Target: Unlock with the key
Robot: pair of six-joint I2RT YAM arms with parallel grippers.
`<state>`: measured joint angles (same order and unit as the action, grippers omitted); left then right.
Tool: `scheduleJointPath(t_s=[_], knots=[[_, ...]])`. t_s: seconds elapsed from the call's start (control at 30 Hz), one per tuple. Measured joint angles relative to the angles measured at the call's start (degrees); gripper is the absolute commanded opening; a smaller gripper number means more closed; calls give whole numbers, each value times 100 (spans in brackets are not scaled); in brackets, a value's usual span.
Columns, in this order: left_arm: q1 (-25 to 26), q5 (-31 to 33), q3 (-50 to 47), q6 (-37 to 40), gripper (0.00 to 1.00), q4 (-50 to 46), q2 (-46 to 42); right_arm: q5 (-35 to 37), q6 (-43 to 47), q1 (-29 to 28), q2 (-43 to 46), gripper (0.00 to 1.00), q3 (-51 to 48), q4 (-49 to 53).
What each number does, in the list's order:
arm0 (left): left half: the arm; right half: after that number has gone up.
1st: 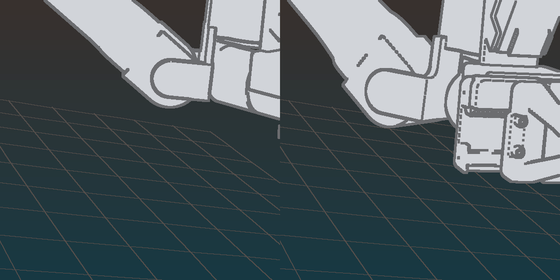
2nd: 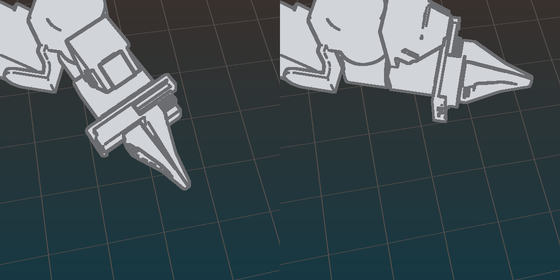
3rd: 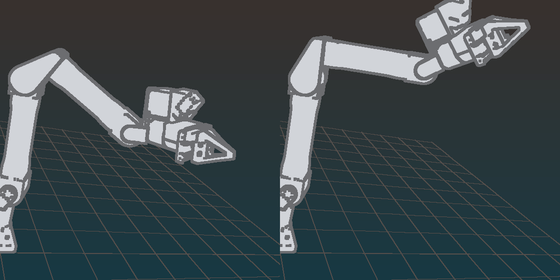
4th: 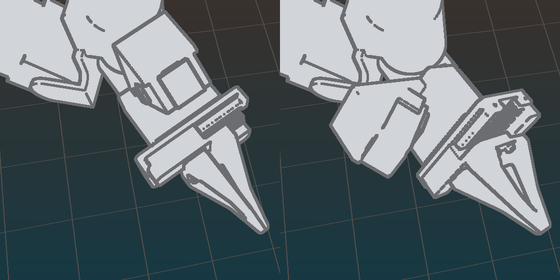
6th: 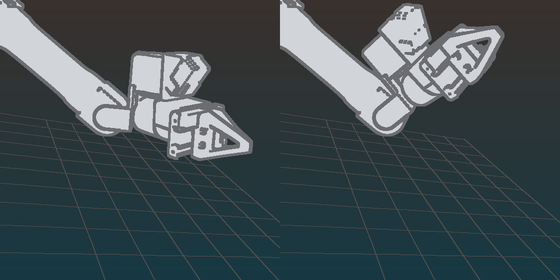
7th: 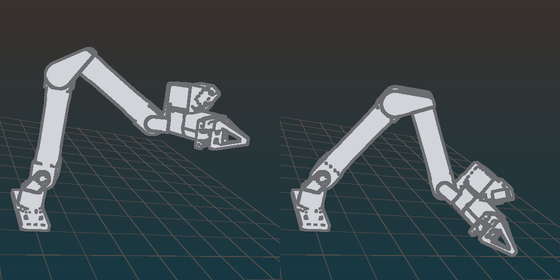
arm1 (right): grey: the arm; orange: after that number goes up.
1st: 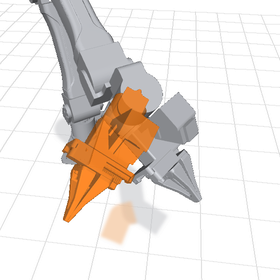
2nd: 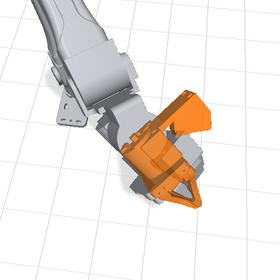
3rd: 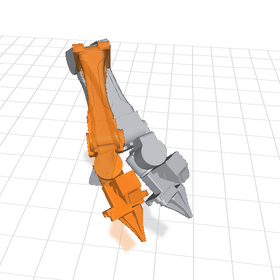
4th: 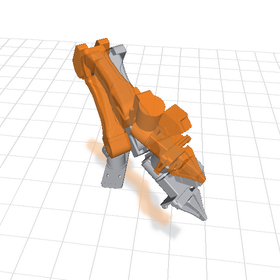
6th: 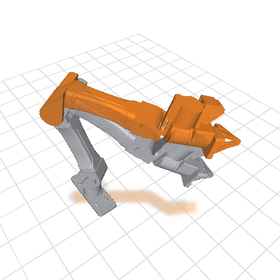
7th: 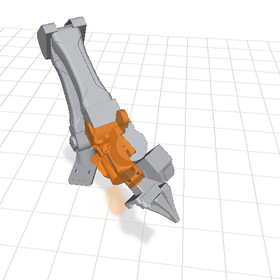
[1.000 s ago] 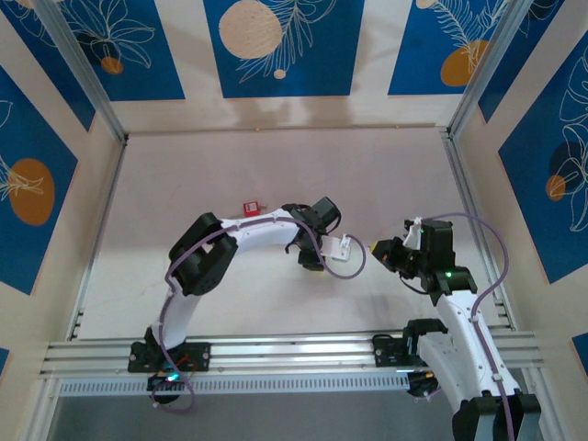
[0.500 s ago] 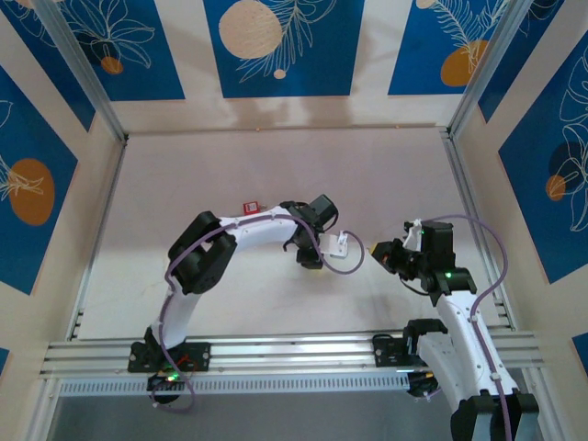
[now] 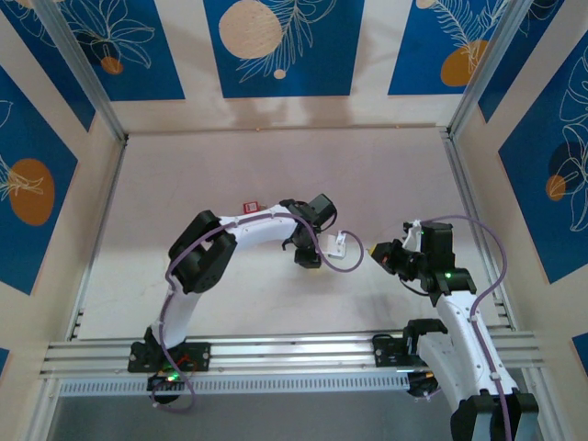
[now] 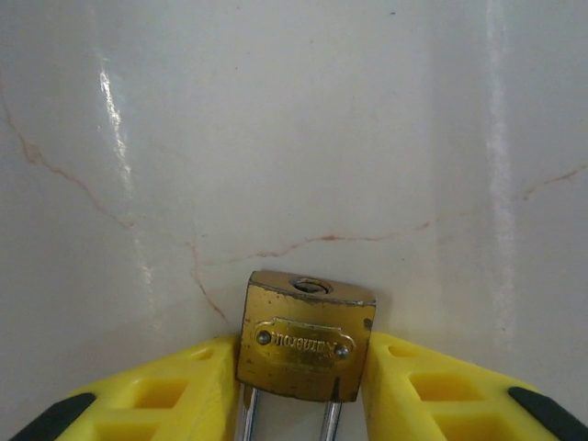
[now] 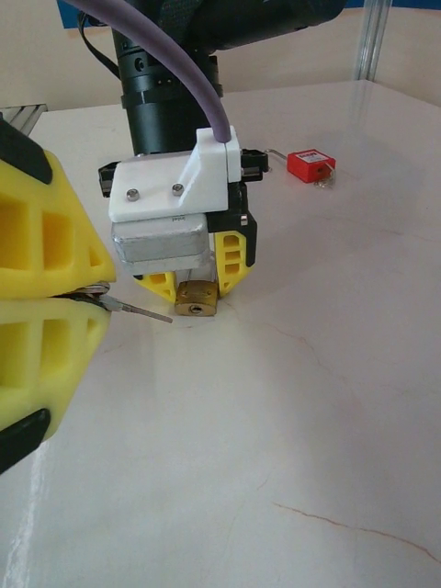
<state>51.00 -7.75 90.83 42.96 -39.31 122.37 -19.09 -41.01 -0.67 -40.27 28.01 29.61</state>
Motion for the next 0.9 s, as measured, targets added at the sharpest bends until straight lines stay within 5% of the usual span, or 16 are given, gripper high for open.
scheduleJointPath(t_s=[0.9], knots=[[13, -17, 273, -634, 53, -470, -35, -22, 24, 76, 0, 0, -4, 0]])
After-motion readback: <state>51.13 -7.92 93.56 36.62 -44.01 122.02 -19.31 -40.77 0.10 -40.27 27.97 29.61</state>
